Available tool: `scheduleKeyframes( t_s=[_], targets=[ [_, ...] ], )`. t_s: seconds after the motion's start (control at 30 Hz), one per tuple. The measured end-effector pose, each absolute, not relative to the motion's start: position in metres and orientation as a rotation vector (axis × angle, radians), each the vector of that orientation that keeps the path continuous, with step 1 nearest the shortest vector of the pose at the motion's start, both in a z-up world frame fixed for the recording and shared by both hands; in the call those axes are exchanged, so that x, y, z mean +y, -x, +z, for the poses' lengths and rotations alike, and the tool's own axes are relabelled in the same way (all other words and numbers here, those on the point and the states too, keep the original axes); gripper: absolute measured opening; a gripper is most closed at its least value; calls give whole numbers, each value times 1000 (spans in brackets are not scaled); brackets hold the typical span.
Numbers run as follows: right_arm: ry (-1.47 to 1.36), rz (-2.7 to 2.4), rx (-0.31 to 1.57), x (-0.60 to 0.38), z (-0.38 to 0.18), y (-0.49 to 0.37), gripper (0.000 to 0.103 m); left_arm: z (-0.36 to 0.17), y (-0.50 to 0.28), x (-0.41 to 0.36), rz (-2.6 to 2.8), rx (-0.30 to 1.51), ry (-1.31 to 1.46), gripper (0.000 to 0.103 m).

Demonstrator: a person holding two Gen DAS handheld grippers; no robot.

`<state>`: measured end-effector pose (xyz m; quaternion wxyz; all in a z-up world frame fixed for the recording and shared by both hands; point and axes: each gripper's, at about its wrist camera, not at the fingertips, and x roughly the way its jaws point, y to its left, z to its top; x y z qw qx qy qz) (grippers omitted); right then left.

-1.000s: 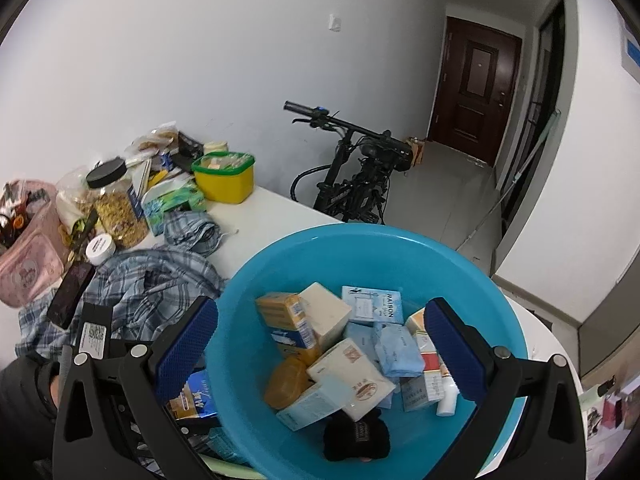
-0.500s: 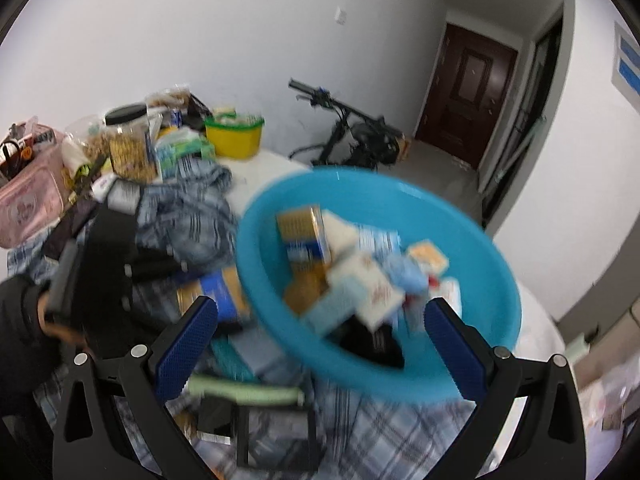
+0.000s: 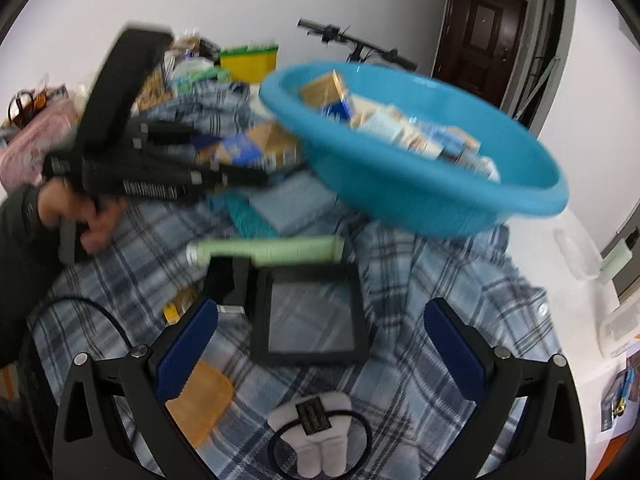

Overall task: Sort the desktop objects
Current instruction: 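Hold the Liqun box in the left gripper while the right gripper grasps the black square frame, then lift the black frame with the right gripper toward the basin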

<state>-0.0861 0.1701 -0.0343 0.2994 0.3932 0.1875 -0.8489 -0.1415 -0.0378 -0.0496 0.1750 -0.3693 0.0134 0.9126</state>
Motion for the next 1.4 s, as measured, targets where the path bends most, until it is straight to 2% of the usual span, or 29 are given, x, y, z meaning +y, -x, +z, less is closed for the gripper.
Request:
scheduleKeyframes(
  t_s=[0.27,0.4,0.53,0.6,1.27,1.4],
  targets=[
    [-1102,-2222,554,166,-59,89,101,-48,141,-37,2593,51,1036,58],
    [-1117,-2199,515,168,-63,93,83,-49,141,-37,2591,52,1046,58],
    [-1136,-2187,466,172,-63,96,79,-48,141,-35,2591,61,1040,58],
    [-1130,-2199,472,174,-61,94,70,-47,140,-35,2587,57,1034,58],
    [-1085,-2188,298,202,-32,83,70,-48,140,-33,2582,52,1041,58],
    [-1085,-2202,403,188,-37,81,70,-49,141,-33,2583,53,1048,58]
  ],
)
